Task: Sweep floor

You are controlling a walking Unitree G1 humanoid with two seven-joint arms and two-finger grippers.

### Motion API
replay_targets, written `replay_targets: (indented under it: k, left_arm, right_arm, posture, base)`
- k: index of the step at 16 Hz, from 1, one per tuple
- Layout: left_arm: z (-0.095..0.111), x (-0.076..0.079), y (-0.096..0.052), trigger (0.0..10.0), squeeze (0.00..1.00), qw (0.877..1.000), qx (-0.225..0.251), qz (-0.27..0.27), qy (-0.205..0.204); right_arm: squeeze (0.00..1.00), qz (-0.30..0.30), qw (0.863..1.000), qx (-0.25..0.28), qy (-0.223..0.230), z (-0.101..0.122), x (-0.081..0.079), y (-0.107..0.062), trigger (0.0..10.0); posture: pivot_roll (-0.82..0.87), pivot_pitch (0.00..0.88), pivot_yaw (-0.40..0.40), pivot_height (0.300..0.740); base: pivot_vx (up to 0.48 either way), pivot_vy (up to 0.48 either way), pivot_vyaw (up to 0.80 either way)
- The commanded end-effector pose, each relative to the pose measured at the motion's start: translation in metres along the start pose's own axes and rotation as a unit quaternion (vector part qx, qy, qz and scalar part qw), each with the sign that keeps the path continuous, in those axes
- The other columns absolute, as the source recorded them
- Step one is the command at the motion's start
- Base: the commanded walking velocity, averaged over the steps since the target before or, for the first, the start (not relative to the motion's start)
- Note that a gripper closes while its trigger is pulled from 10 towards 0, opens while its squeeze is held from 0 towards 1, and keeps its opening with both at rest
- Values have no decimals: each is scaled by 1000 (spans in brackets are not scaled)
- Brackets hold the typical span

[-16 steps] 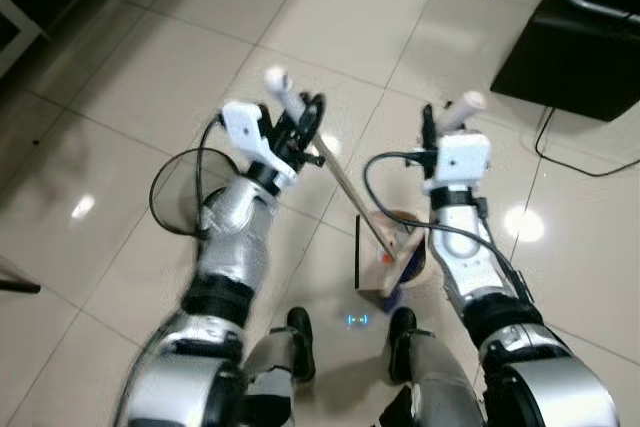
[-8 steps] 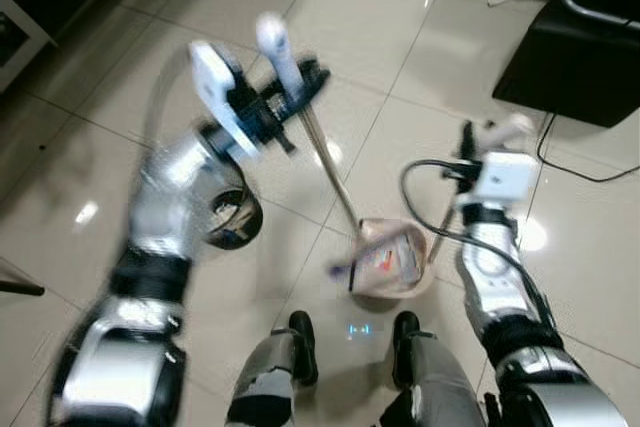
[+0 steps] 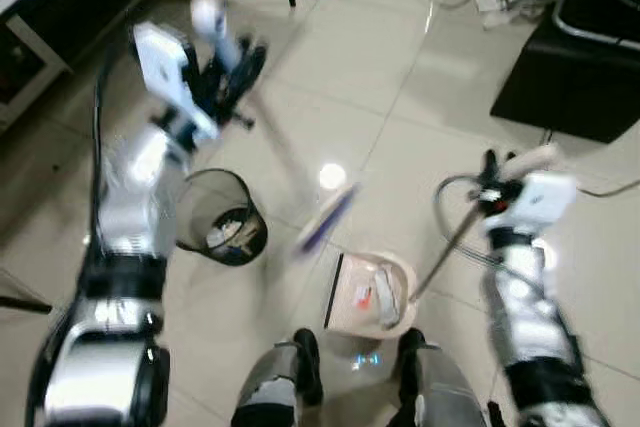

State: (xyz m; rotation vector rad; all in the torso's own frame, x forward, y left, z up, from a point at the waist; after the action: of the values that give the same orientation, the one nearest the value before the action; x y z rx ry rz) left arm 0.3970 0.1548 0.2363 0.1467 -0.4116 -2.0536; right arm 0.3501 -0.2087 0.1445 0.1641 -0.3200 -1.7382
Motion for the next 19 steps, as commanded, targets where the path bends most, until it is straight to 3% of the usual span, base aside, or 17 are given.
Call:
replay_targets:
  k: [1,3,5,9,12,16,19]
  left_arm:
    - [-11,-20,-13,10000,0,998,-22,59,3]
    - [-42,-29,-43,10000,0,989,-59,136,17]
    - [-54,-21,-58,10000,0,986,-76,147,20]
    - [-90,-10,-87,10000,0,973,-151,170,46]
    - [-91,3,-90,10000,0,973,-147,176,21]
    - [-86,18,-82,10000,0,978,-142,149,18]
    - [-86,25,-76,10000,0,981,-143,129,20]
  right_arm:
    - [0,-3,999,37,3,24,1,7,10000]
    - [0,17,998,58,-3,60,0,15,10000]
    - [0,30,997,65,-8,76,-2,23,10000]
    - [0,26,996,80,27,109,-5,39,10000]
    - [0,9,995,92,44,129,-1,47,10000]
    - [0,-34,993,111,38,153,21,55,10000]
    - [0,-48,993,105,24,154,29,54,10000]
  posture:
    - [-50,144,141,740]
    - [-68,110,125,740]
    - [-87,72,122,740]
    - [-70,43,105,740]
    - [-58,46,98,740]
    - [-56,60,100,740]
    - [-65,64,102,740]
  base:
    - [0,0,800]
    - [0,0,797]
    - [0,0,794]
    - [0,0,789]
    - [0,0,779]
    - [0,0,769]
    - [0,0,769]
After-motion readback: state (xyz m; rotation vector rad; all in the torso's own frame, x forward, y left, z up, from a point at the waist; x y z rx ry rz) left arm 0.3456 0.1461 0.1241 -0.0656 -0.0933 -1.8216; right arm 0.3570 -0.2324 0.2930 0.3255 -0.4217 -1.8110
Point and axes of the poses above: a point about 5 cm out from each wrist's last joint towards the gripper, its own y axis pointing out of the wrist towards the gripper, its own z axis along the axis of the wrist's last joint, x = y × z, the point moved 5 cm from there along y, pointing out of the wrist towards the gripper, and after that the axes turned 9 degrees about -y, right-handed, at the moved point
